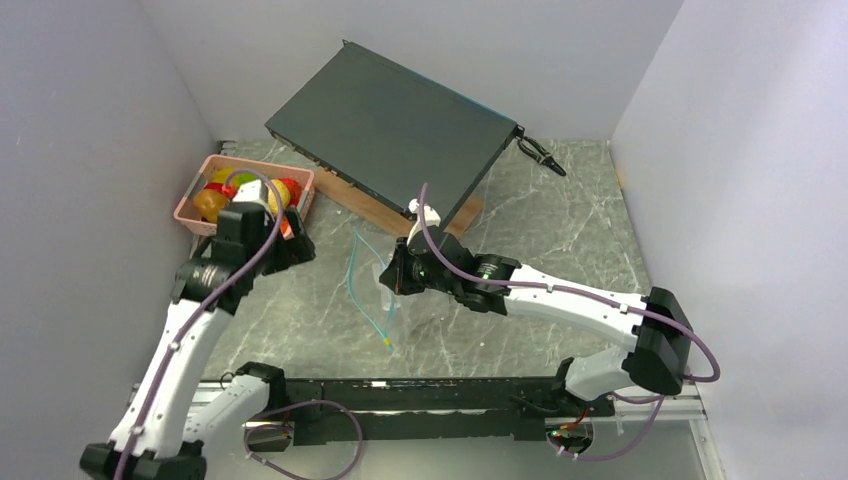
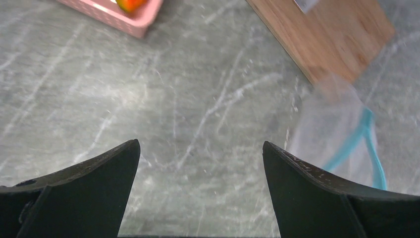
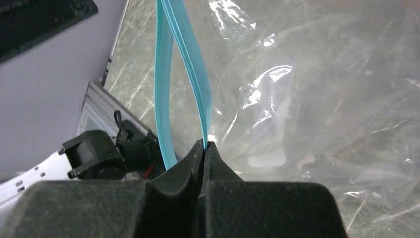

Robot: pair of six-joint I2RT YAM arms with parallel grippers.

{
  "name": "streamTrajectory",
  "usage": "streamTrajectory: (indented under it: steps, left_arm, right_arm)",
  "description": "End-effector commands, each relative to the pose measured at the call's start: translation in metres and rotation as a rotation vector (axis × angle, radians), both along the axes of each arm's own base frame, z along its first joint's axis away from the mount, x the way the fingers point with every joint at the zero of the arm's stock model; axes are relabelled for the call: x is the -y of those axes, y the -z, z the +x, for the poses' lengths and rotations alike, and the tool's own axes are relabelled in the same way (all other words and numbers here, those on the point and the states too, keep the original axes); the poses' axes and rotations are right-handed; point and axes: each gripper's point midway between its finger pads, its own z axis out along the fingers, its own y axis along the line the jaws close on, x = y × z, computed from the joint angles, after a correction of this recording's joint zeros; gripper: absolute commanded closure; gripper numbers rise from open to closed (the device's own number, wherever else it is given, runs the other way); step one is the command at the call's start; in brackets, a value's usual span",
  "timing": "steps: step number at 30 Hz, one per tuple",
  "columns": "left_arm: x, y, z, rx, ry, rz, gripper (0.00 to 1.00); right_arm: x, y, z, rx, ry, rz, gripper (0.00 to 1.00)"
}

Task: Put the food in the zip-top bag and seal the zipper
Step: Pick up the fake vegetable from the bin.

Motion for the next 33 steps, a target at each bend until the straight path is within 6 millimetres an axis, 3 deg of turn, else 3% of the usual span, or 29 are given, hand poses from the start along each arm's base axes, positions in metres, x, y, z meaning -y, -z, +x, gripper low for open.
streamTrajectory:
  steps: [1, 7, 15, 24, 28, 33]
  left_arm:
    - [-0.029, -0.019, 0.044, 0.068, -0.016, 0.036, 0.00]
    - [-0.111, -0.004, 0.095, 0.036, -0.243, -0.006, 0.00]
    - [-0.225, 0.011, 0.132, 0.071, -0.621, 0.034, 0.00]
    - [-0.289, 0.025, 0.178, 0.102, -0.699, 0.257, 0.00]
    - [-0.298, 0.035, 0.203, 0.093, -0.656, 0.271, 0.00]
    - [-0.291, 0.044, 0.223, 0.113, -0.572, 0.234, 0.00]
  right_arm:
    - [-0.005, -0.015, 0.022, 0.019, 0.114, 0.025, 1.00]
    - [-0.024, -0.024, 0.018, 0.065, 0.104, 0.021, 1.00]
    - [-0.032, -0.030, 0.011, 0.162, 0.073, -0.012, 1.00]
    - [-0.037, -0.038, 0.001, 0.172, -0.016, -0.028, 1.00]
    - [-0.037, -0.043, 0.000, 0.173, -0.016, -0.024, 1.00]
    - [-0.035, -0.040, 0.000, 0.161, -0.002, -0.033, 1.00]
